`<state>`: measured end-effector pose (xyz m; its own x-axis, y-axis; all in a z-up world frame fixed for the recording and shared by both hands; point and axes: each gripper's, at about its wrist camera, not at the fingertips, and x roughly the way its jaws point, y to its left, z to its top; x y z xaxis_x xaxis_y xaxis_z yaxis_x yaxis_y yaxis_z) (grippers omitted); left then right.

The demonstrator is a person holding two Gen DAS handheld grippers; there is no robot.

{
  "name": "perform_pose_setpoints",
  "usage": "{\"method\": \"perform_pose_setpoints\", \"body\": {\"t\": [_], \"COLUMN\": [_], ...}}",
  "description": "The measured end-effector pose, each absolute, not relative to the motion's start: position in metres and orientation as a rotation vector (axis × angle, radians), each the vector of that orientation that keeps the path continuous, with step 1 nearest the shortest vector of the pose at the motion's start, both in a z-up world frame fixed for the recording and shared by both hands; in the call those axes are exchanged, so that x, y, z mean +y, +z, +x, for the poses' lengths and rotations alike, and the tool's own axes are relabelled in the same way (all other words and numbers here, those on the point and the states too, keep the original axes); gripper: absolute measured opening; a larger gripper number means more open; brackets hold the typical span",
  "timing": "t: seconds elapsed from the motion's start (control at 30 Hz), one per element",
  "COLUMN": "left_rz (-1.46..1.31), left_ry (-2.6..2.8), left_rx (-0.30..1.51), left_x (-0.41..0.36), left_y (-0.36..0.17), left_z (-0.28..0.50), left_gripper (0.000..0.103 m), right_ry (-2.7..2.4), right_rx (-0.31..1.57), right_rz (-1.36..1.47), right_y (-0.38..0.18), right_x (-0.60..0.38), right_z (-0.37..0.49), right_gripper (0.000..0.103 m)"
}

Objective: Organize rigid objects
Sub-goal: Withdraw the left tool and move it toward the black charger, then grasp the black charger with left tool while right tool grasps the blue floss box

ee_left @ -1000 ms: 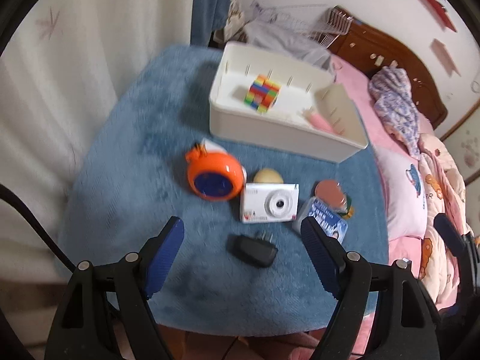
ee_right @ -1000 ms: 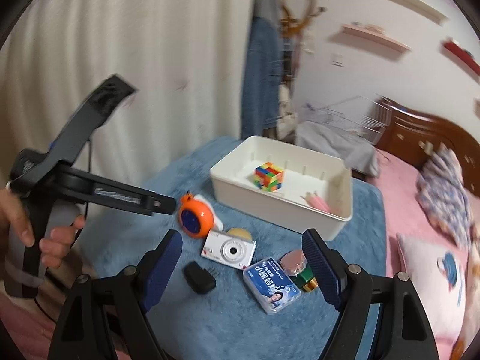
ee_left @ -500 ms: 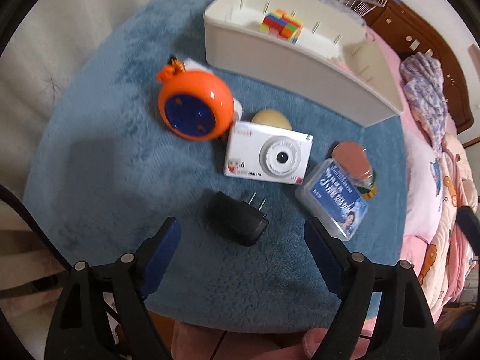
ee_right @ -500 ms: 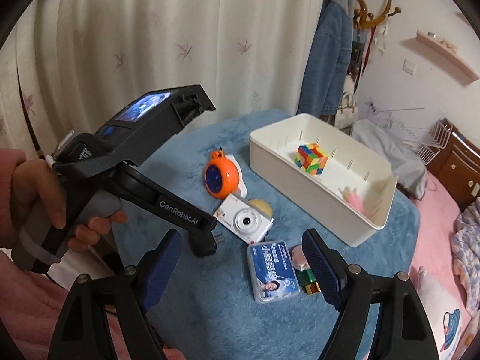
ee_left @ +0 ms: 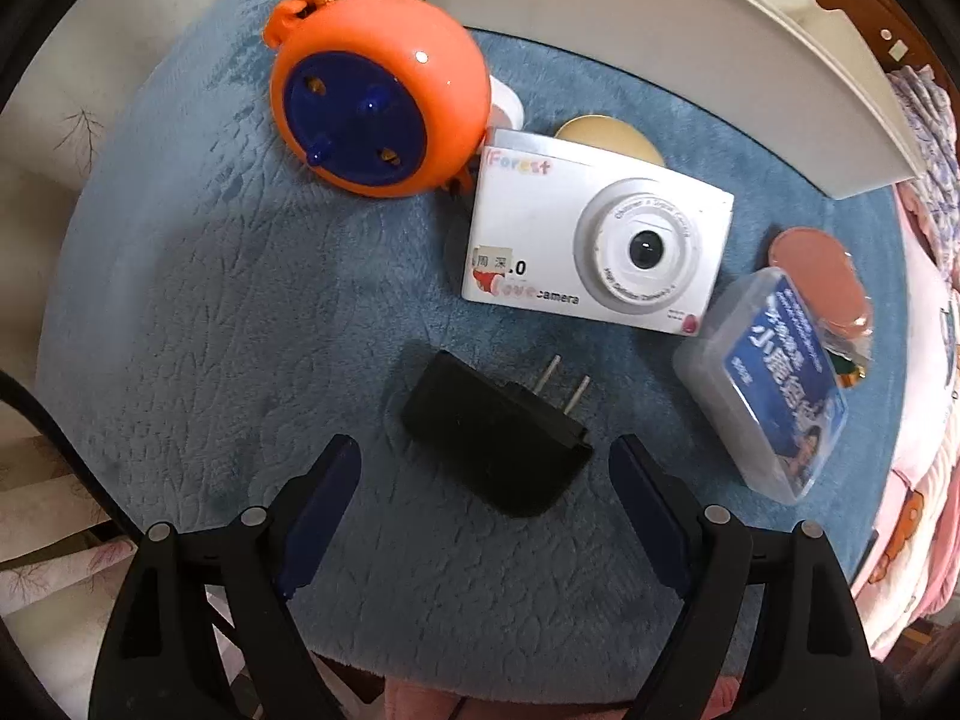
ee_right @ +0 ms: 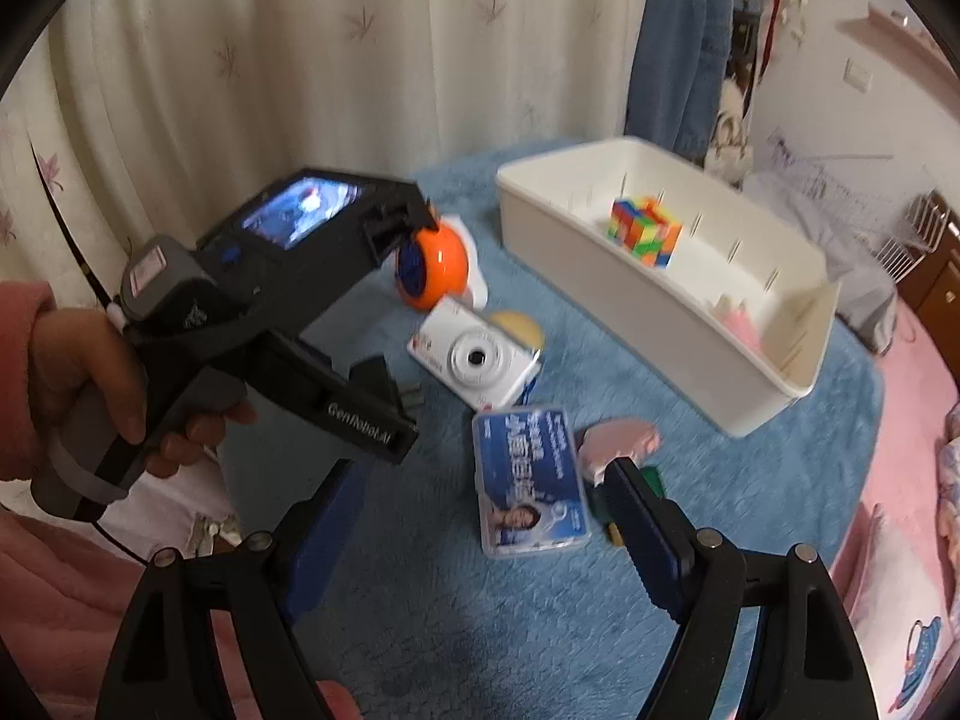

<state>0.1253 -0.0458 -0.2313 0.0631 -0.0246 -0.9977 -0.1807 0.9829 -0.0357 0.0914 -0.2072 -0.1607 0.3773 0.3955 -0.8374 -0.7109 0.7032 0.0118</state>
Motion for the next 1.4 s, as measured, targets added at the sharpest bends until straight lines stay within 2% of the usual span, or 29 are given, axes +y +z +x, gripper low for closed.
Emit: {"method": "perform_pose_setpoints", "body": {"t": [0.37, 0.87, 0.97, 1.1, 1.27, 1.4], "left_rz": [-0.186, -0.175, -0.164, -0.162, -0.174, -0.198], "left_ry": [0.16, 0.162, 0.162, 0.16, 0.164, 0.155], "left_rx": [1.502, 1.49, 1.485, 1.472, 1.466, 1.455], "left_x": [-0.037, -0.05, -0.051, -0.048, -0.037, -0.026], "left_y": [-0.247, -0.246, -0.243, -0.236, -0.227, -0.224], "left_z": [0.125, 0.132, 0.128, 0.122, 0.118, 0.113], "left_gripper": [0.087, 0.085, 0.08, 0.065, 0.054, 0.052], "right_ry": [0.704, 0.708, 0.704, 0.693, 0.679, 0.666], "right_rx": [1.05, 1.056, 1.051, 1.049, 1.074, 1.085], "right_rz": [-0.361, -0.44, -0.46, -0.467, -0.468, -0.464], "right_y": [-0.201, -0.226, -0.228, -0.231, -0.238, -0.241], "right_x": [-0.211, -0.204, -0.2, -0.199, -0.195, -0.193], "right_z": [0.108, 0.112, 0.113, 0.114, 0.119, 0.122], "right_gripper": [0.083, 0.083, 0.083, 0.083, 0.083, 0.083]}}
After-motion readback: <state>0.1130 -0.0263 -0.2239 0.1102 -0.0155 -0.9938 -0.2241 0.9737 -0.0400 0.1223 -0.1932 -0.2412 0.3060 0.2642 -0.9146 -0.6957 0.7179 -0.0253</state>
